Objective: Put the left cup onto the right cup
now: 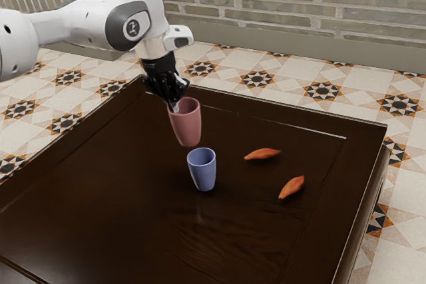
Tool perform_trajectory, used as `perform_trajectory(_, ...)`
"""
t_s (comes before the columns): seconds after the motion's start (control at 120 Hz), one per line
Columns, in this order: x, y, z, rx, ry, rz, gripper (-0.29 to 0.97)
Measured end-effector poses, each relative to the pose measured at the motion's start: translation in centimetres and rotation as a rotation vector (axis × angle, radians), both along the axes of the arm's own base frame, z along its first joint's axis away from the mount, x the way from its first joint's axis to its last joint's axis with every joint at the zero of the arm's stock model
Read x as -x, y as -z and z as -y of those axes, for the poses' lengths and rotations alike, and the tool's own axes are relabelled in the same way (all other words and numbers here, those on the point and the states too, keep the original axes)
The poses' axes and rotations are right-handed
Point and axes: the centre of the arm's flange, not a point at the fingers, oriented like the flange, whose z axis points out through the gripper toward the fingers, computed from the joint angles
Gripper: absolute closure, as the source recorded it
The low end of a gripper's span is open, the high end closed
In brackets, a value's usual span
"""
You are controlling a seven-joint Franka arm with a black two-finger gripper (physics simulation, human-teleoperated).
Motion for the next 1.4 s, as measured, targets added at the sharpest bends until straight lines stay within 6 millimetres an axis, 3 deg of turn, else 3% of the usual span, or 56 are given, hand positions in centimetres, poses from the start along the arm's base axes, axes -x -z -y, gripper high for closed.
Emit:
perform_trajectory(0.342,-1.8,5.3,0.8,-0.005,-0.093,-0.028,0.79)
perform_trajectory(0.625,-3.3,6.1,0.6,-0.002,-0.141,-0.004,0.79)
perform_trajectory(1.1,-3.5,8.8,-0.3,0.031,-0.208,-0.037,0.78)
perform_trajectory(1.283,-3.2,8.5,-0.3,0.041,-0.217,-0.033,0.38)
perform_trajectory(1.4,-2.7,6.3,0.3,0.045,-0.207,-0.006,0.22)
